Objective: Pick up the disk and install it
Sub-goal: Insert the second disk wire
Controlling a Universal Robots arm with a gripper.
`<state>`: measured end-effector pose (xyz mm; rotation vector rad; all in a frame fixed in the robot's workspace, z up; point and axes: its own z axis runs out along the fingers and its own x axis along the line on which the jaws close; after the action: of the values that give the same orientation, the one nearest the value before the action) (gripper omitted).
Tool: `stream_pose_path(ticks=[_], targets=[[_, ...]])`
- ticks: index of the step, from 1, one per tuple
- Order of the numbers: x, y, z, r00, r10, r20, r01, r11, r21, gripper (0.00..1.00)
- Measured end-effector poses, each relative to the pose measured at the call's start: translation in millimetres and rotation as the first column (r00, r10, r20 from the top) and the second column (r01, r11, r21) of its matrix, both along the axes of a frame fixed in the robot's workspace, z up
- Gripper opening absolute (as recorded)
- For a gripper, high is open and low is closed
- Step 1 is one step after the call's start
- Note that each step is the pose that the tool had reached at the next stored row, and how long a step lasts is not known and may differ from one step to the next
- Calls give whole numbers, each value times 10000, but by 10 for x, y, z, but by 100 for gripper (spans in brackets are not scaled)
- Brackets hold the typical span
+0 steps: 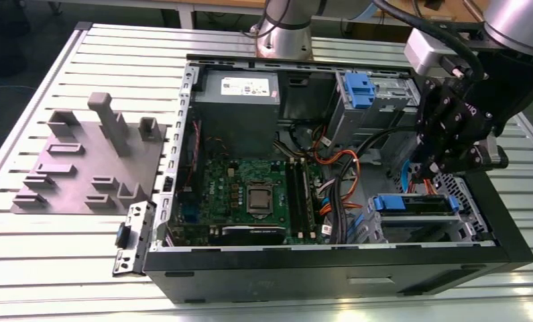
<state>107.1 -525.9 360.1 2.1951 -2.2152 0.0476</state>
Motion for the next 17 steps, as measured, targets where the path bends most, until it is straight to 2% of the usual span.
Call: stream_pose_path(ticks=[1, 3, 6, 7, 13, 15, 16, 17], targets=[[0, 0, -2, 10000, 1, -1, 0, 10000, 69, 33], [0, -1, -4, 10000, 0, -2, 0, 9999, 134, 33], [0, -1, -5, 10000, 0, -2, 0, 9999, 140, 31], [0, -1, -6, 10000, 0, -2, 0, 9999, 140, 24], [0, -11, -6, 10000, 1, -2, -1, 9999, 140, 24], [0, -13, -6, 10000, 0, -2, 0, 9999, 140, 22], [0, -14, -6, 10000, 0, -2, 0, 9999, 140, 16], [0, -14, -6, 10000, 1, -3, 0, 9999, 140, 16]])
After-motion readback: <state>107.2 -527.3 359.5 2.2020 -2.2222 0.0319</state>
